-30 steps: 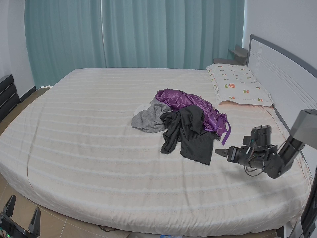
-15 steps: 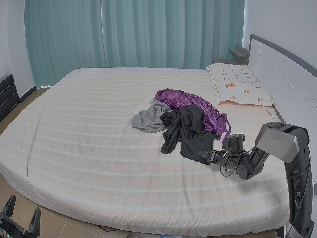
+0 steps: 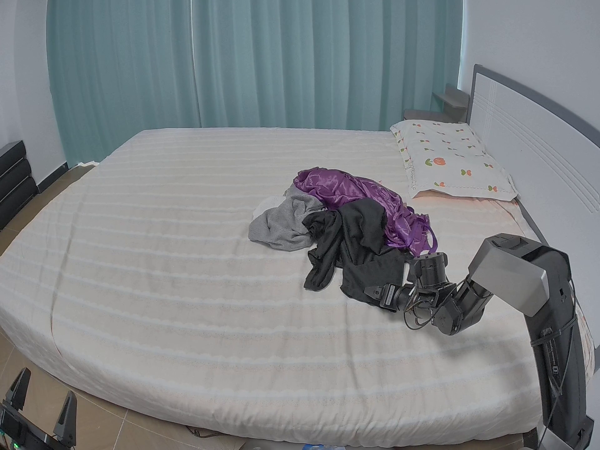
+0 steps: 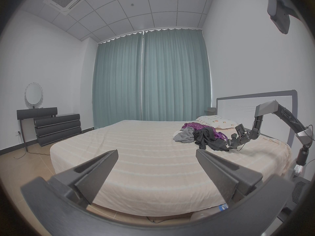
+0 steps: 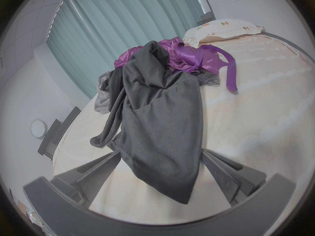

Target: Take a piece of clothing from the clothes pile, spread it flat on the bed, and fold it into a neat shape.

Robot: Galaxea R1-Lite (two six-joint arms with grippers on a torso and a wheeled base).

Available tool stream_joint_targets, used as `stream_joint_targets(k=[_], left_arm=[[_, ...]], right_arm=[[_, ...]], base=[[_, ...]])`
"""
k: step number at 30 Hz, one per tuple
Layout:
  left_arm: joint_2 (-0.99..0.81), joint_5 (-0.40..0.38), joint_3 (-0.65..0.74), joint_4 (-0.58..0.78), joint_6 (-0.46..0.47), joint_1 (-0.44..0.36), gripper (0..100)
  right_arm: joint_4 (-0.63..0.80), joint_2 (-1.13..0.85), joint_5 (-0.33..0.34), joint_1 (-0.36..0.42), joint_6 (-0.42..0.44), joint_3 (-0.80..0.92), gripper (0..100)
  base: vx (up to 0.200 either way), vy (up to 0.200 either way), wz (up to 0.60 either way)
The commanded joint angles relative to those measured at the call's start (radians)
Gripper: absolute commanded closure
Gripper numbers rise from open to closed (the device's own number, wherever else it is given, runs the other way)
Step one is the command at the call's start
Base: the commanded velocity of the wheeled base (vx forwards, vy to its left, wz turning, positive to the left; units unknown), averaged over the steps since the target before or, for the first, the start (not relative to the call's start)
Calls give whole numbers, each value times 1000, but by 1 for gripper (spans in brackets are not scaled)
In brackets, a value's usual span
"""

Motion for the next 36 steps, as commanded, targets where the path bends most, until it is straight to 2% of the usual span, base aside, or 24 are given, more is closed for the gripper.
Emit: stream_joint_targets(k=[1,8,9,20,23,29,36], left_arm=[[-18,0,18,-1,0,0,0],[-18,0,18,0,0,0,0],[-18,0,18,-1,-2,0,0],[-18,0,18,0,-2,0,0],[-18,0,18,-1,0,0,0],[-18,0,18,0,0,0,0],[-18,0,18,0,0,0,0]], right_arm=[[16,3,8,12,-1,-24,0],[82,0,29,12,-1,-50,0],[83,0,29,12,-1,-50,100],[67,0,27,14,3,-37,100],[42,-3,26,12,48,-22,100],[-117,-87,32,12,161,90,100],[-256,-236,63,37,206,286,100]], base=[[0,0,0],[0,0,0],[0,0,0],[0,0,0],[0,0,0],[0,0,0],[0,0,0]])
